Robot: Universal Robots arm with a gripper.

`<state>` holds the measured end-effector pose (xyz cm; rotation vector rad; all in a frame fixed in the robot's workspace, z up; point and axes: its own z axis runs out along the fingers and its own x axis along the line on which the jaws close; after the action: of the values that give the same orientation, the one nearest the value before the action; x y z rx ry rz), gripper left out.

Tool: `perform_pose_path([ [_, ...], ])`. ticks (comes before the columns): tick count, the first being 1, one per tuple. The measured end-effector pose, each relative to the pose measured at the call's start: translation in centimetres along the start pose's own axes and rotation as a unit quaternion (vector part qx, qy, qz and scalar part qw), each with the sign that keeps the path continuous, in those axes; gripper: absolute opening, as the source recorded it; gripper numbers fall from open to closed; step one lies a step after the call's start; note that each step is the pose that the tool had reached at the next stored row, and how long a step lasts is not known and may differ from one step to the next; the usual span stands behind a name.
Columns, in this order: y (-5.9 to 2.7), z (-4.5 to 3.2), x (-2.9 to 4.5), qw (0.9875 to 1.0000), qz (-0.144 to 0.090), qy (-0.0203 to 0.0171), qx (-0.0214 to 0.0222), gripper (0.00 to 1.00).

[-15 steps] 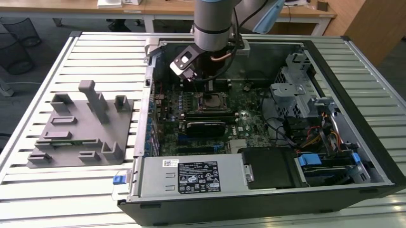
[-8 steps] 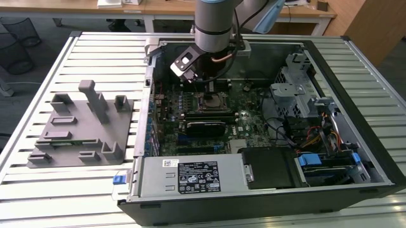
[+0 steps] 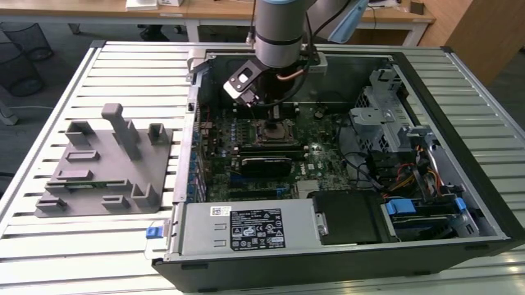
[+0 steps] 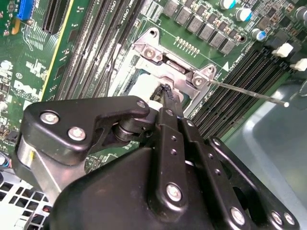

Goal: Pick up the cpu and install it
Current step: 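Close the cpu cover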

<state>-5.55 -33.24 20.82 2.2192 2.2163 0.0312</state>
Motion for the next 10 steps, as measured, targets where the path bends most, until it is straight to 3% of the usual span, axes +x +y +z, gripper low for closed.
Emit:
perform_pose_path([
  [10, 0.46, -0.15, 0.00, 1.0000, 0.000, 0.0000, 0.0001, 0.11],
])
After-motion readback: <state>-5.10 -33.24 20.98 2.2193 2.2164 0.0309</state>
